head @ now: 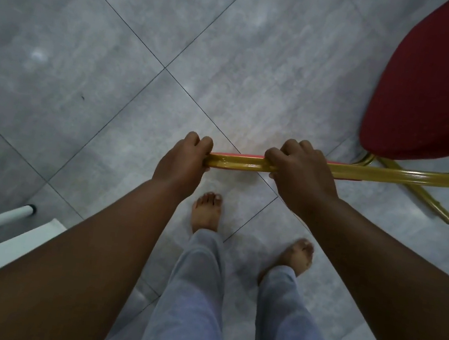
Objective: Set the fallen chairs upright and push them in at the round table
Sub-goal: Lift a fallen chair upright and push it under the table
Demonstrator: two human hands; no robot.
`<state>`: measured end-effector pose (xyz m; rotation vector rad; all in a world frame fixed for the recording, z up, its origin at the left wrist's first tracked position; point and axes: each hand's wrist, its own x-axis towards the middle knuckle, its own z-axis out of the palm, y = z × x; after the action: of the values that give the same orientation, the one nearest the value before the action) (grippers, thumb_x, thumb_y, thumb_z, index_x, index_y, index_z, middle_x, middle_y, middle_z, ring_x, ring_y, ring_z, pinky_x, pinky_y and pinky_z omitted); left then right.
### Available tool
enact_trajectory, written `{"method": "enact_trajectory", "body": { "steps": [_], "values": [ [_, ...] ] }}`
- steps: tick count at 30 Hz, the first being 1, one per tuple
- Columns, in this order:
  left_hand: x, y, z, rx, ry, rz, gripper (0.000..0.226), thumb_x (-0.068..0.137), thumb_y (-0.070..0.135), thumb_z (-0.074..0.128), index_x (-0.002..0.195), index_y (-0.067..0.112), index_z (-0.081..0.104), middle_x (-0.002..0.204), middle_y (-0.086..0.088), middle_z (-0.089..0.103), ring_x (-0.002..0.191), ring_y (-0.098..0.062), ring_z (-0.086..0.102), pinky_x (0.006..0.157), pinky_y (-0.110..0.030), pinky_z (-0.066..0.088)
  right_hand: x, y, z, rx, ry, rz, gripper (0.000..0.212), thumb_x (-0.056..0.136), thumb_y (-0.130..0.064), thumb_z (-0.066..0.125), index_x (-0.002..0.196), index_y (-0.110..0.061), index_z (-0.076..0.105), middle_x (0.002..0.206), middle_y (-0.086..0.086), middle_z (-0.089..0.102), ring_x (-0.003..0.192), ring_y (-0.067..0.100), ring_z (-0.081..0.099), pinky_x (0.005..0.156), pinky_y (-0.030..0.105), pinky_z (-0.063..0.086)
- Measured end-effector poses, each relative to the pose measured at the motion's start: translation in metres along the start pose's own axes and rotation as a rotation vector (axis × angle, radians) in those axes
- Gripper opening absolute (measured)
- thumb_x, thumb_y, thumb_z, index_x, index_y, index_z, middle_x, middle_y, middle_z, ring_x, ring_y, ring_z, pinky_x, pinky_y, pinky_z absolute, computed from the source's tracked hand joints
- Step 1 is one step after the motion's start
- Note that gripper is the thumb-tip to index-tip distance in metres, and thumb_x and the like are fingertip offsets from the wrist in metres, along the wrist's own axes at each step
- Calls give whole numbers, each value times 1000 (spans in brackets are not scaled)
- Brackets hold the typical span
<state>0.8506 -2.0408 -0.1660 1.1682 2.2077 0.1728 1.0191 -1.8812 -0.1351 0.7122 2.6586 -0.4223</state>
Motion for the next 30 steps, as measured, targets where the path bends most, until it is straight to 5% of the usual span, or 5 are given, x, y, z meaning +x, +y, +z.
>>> {"method": "enact_trajectory", "body": {
  "steps": [14,23,30],
  "values": [
    [-35,54,-60,33,138,348,25,85,18,71,106,13,57,99,-6,55,83,-19,43,57,-32,41,-58,25,-75,12,99,-15,23,84,-15,66,105,-18,58,94,6,55,83,24,47,69,38,38],
    [-109,185,-178,105,213,411,26,79,10,75,102,10,62,92,-11,59,76,-26,50,53,-34,44,-141,18,-210,188,165,23,35,79,-23,73,111,-20,60,102,3,59,92,24,52,75,43,49],
    [-169,305,-235,188,339,509,23,82,18,72,102,11,62,92,-11,60,76,-27,53,59,-38,45,-235,44,-289,219,365,-22,25,81,-24,74,102,-15,65,88,4,57,80,20,51,59,37,47]
  ]
}}
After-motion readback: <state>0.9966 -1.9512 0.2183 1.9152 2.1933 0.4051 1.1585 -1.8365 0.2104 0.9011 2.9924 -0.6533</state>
